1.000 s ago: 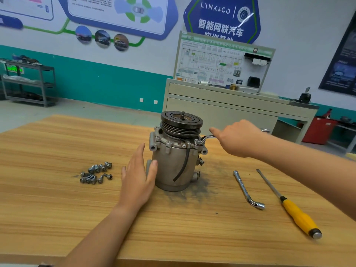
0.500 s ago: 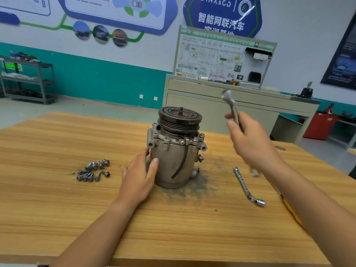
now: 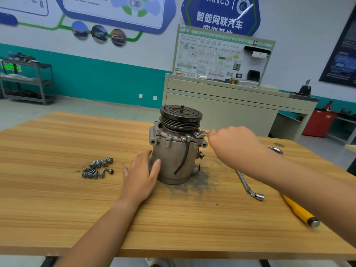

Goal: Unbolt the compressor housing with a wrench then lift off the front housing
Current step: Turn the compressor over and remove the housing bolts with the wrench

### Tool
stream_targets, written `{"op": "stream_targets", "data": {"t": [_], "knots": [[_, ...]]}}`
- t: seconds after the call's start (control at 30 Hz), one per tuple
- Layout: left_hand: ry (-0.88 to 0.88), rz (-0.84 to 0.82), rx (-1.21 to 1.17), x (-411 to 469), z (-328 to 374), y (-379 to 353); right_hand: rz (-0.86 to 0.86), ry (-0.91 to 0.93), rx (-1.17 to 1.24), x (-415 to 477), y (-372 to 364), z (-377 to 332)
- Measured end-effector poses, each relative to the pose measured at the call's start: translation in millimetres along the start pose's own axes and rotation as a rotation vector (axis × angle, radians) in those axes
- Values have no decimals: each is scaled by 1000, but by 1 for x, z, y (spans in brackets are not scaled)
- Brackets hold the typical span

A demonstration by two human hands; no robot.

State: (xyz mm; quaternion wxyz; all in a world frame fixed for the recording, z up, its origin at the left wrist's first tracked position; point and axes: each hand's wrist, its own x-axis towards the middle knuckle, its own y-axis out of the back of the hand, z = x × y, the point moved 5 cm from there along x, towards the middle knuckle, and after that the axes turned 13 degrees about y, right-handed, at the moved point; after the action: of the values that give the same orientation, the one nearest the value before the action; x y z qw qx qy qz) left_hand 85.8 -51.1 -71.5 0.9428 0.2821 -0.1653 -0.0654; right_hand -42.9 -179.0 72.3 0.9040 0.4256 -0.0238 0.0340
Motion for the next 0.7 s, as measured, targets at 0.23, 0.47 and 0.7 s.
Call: {"op": "stream_targets", "data": {"t": [0.23, 0.47, 0.7], "knots": [[21, -69, 126, 1, -2, -6, -85, 50, -72, 4, -4, 11], [34, -91, 131, 3, -3, -6, 4, 62, -132, 36, -30, 37], [46, -117, 115, 2, -3, -7, 286, -35, -50, 43, -35, 50]]}}
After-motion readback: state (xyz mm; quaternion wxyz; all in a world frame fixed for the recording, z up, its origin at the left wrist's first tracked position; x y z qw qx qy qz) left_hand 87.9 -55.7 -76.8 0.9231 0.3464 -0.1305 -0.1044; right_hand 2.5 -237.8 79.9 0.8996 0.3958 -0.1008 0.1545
